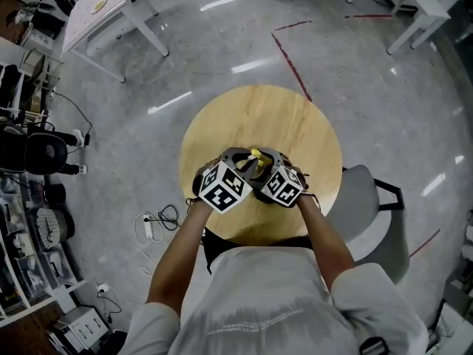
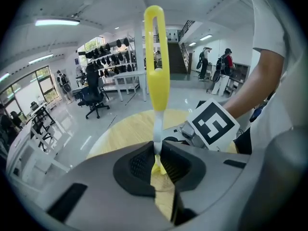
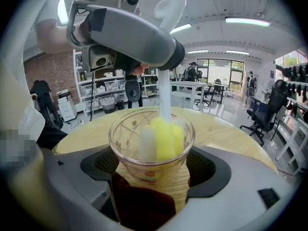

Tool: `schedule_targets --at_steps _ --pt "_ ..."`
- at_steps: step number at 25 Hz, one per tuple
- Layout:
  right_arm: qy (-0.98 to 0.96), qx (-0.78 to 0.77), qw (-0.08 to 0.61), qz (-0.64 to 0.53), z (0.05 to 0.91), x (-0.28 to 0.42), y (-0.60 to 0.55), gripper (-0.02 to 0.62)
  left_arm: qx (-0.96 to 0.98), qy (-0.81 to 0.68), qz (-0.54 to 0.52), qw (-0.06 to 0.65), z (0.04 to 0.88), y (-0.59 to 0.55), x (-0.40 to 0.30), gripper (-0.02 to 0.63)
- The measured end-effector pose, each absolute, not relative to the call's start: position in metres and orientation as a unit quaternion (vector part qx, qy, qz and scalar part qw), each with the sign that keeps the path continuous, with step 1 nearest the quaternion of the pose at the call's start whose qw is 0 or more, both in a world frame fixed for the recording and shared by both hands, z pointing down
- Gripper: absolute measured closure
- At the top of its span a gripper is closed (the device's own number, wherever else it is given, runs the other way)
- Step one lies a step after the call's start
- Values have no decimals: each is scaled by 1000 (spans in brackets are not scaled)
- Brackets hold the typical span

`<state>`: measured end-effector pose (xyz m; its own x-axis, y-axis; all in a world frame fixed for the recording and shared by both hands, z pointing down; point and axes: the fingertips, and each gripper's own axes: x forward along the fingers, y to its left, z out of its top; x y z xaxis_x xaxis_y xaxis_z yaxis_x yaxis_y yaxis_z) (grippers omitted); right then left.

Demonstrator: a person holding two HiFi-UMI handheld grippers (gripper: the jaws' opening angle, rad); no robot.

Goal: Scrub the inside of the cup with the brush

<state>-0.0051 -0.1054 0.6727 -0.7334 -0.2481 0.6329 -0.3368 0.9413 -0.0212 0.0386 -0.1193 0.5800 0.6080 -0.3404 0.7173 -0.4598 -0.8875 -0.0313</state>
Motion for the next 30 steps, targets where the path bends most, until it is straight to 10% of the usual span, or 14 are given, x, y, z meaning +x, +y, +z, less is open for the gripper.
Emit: schedule_targets --at_steps 30 --pt "-931 156 323 67 670 -9 -105 167 874 -163 442 118 582 -94 23 560"
